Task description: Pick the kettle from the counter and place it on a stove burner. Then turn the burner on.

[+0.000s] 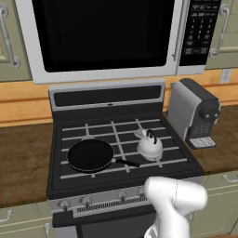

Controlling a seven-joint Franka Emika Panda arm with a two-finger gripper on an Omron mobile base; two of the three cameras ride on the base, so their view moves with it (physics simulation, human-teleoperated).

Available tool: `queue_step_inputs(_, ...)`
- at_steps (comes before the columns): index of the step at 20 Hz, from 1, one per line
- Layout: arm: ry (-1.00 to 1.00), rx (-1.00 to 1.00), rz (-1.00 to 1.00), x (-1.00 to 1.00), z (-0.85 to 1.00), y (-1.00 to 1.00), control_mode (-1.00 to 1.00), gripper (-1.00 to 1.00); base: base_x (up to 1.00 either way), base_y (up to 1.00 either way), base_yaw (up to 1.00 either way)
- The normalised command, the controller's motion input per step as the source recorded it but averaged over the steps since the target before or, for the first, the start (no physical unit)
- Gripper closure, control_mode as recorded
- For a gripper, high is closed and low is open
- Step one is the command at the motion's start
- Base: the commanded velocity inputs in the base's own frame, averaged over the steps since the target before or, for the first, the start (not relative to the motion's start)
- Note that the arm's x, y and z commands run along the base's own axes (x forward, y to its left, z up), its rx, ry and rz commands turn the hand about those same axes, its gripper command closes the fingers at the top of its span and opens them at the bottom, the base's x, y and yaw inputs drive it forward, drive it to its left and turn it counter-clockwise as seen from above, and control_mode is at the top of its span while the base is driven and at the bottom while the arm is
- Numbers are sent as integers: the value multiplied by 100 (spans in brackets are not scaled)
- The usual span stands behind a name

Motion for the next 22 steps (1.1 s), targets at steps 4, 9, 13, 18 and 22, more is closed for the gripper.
queue_step_inputs(4, -41, -3, 0, 38, -14, 31, -100, -100, 0, 0, 0)
queue_step_inputs(9, -20, -5, 0, 22, -3, 29, -100, -100, 0, 0, 0)
queue_step_inputs(13, -7, 0, -3, 12, -4, 11, -100, -100, 0, 0, 0)
queue_step_inputs(18, -6, 0, 0, 11, 0, 2, -100, -100, 0, 0, 0)
queue_step_inputs(22, -8, 0, 0, 19, 0, 4, -100, -100, 0, 0, 0)
